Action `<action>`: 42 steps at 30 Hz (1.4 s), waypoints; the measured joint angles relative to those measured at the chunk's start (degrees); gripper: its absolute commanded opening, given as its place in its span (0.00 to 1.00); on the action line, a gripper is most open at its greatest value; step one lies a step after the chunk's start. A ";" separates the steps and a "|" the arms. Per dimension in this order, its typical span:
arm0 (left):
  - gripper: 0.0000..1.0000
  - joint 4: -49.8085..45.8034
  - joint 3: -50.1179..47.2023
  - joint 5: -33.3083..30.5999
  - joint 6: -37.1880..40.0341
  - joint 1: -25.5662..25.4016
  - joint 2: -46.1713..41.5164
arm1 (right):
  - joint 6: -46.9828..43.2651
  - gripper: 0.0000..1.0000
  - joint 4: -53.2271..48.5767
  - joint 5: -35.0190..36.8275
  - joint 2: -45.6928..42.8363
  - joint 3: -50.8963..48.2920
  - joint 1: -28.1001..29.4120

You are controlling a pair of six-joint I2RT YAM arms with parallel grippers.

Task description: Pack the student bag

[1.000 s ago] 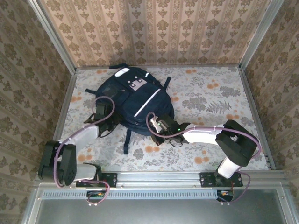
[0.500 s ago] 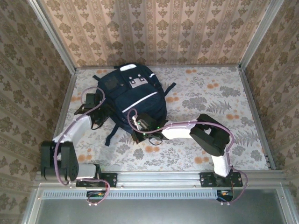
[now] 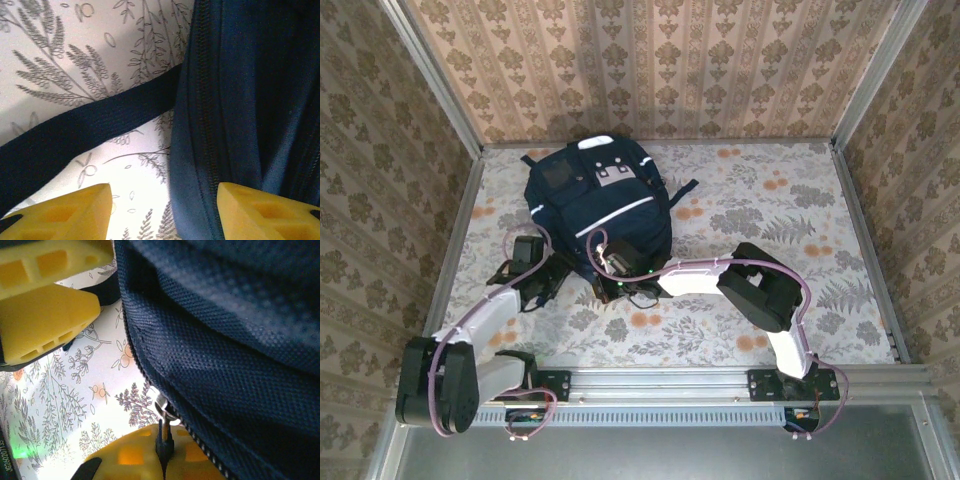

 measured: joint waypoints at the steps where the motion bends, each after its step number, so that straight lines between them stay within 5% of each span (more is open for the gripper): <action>1: 0.59 1.11 0.00 0.02 -0.26 -0.26 0.55 | 0.07 0.00 0.13 -0.04 0.00 0.00 0.00; 20: 0.62 10.91 -1.79 -2.43 -0.68 -2.82 0.72 | 2.62 0.00 3.02 -1.86 1.77 0.61 -0.02; 30: 0.12 15.37 -1.55 -3.23 1.57 -3.93 6.73 | 3.23 0.00 3.39 -2.69 2.47 0.76 -0.07; 42: 0.09 10.95 -0.07 -4.96 4.13 -3.89 6.45 | -0.61 0.00 -1.73 -0.92 2.40 2.32 -0.07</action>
